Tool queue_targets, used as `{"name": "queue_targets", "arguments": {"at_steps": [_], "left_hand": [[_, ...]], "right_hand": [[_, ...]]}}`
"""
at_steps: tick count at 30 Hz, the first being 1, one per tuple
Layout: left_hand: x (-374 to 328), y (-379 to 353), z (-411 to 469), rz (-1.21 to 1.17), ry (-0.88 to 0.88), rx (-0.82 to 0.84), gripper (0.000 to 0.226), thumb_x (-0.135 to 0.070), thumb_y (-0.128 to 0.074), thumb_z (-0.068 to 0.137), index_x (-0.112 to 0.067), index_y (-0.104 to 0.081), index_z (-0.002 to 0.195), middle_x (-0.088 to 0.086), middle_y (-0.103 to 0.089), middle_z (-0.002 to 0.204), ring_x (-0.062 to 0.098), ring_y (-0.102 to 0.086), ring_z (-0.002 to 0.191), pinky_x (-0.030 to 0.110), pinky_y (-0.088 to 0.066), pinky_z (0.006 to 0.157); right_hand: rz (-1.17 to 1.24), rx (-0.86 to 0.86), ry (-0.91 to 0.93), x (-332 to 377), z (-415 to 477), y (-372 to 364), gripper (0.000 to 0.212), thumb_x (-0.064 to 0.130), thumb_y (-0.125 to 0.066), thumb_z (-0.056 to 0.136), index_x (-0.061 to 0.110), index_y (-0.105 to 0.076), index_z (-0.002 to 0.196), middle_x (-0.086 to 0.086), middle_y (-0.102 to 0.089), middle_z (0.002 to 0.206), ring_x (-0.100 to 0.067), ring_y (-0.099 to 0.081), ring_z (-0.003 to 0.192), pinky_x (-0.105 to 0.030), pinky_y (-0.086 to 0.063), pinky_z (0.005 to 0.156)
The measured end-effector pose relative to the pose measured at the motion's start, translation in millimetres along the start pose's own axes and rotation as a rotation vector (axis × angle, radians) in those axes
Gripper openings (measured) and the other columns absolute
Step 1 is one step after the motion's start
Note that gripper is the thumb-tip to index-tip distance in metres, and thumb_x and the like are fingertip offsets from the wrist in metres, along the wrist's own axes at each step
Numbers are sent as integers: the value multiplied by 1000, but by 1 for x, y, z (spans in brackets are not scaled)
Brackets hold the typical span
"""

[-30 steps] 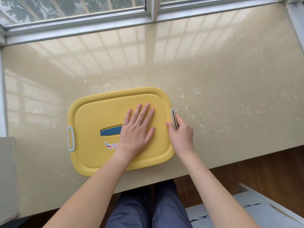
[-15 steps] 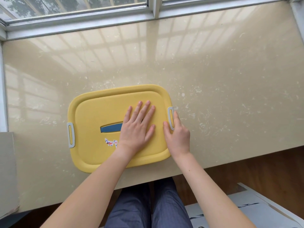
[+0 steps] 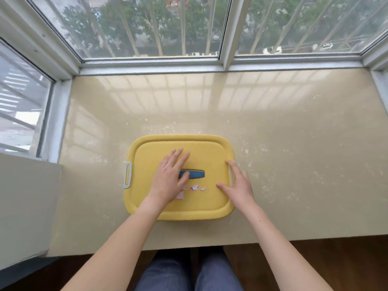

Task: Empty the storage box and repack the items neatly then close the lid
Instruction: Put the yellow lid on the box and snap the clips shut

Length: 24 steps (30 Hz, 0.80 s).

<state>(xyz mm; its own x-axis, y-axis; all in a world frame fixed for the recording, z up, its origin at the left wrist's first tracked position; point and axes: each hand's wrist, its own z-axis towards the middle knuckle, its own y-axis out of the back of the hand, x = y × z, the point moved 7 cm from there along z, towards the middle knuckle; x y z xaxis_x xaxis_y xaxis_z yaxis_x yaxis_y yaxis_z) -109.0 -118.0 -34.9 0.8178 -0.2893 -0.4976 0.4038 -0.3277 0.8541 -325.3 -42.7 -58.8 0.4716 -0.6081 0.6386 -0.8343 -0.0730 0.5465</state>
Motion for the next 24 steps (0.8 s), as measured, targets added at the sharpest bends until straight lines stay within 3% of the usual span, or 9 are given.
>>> {"name": "queue_targets", "arguments": {"at_steps": [3, 5, 7, 10, 16, 20, 24], "left_hand": [[65, 43, -32, -31, 273, -184, 59, -32, -59, 90, -22, -43, 146, 7, -37, 153, 30, -34, 138, 41, -28, 113], [109, 53, -57, -134, 517, -168, 68, -26, -68, 87, -27, -38, 148, 13, -36, 151, 32, -34, 137, 42, -30, 111], [128, 48, -69, -326, 628, -73, 76, -21, -70, 87, -35, -31, 150, 9, -39, 148, 27, -37, 136, 40, -34, 108], [134, 41, -74, -481, 605, 9, 77, -13, -70, 86, -35, -32, 148, -1, -45, 146, 24, -44, 131, 39, -39, 106], [129, 43, -79, -550, 598, 39, 75, -12, -72, 82, -50, -37, 136, -13, -46, 130, 17, -47, 115, 35, -43, 97], [105, 51, -98, -540, 608, 29, 63, -17, -72, 83, -48, -46, 132, -9, -51, 122, 19, -51, 105, 30, -43, 84], [76, 68, -117, -569, 605, 13, 48, -18, -70, 86, -44, -54, 123, -9, -53, 121, 14, -50, 106, 19, -40, 72]], "right_hand": [[-31, 24, -8, -2, 1, 1, 82, 29, -76, 83, 43, -29, 149, -3, -43, 126, -24, -48, 123, -27, -37, 93], [-49, 38, 10, -3, 2, -1, 83, 29, -76, 84, 44, -27, 150, -3, -45, 140, -26, -46, 128, -33, -38, 100], [-29, 30, 17, -6, 3, 2, 82, 27, -76, 84, 43, -28, 149, 1, -45, 147, -26, -47, 129, -34, -40, 100], [-16, 16, 34, -6, 4, 1, 81, 22, -78, 82, 41, -33, 146, 4, -49, 144, -26, -50, 127, -30, -39, 92], [35, -3, 27, -13, -3, 5, 81, 19, -82, 78, 39, -39, 144, 7, -47, 146, -21, -48, 130, -29, -38, 99], [118, 3, -10, -33, -33, 15, 78, 20, -84, 76, 41, -46, 141, 8, -45, 147, -21, -45, 134, -40, -41, 109], [204, -7, -19, -36, -76, 37, 69, 21, -81, 80, 41, -50, 138, 2, -51, 138, -25, -52, 123, -47, -48, 100]]}}
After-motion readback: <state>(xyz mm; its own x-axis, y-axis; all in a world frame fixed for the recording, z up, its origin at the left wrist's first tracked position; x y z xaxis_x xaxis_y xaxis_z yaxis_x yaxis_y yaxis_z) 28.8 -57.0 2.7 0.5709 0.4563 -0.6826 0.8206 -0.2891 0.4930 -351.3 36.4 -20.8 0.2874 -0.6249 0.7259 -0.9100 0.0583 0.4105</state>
